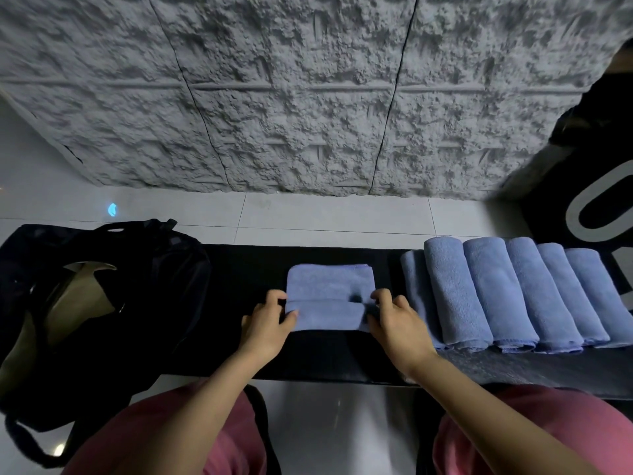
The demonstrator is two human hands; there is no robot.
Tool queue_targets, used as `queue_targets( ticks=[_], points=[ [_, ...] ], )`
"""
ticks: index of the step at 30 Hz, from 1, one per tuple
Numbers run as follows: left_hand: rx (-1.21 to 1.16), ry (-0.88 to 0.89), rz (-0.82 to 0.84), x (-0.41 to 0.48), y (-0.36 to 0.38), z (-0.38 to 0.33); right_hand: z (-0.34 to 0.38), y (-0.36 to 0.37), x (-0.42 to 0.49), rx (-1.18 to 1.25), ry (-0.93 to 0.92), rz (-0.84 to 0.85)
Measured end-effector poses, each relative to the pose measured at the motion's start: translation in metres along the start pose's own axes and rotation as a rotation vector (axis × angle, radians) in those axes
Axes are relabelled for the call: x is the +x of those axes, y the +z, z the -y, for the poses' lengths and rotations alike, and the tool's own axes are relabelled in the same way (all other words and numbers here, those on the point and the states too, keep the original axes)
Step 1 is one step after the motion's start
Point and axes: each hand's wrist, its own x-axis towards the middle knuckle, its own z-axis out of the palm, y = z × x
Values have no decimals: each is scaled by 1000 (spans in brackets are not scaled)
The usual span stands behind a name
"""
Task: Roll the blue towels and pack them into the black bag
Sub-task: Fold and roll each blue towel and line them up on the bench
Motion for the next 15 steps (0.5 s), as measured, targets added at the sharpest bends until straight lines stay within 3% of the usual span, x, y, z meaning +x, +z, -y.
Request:
queue_targets(
  ticks=[4,6,8,11,15],
  points=[
    [51,-66,25,-3,1,-2,3,0,-4,49,74,94],
    [76,-41,-28,-3,0,-3,4,-1,-3,-53,-10,-15],
    [94,83,-146,-3,1,-1,3,-2,-2,-162,-130,-141],
    [145,350,-251,-4,-1,2,1,-2,-4,-257,-296,-161],
    [238,458,-183,-3,-6,8,-3,-1,-7,-308,-384,-205]
  ],
)
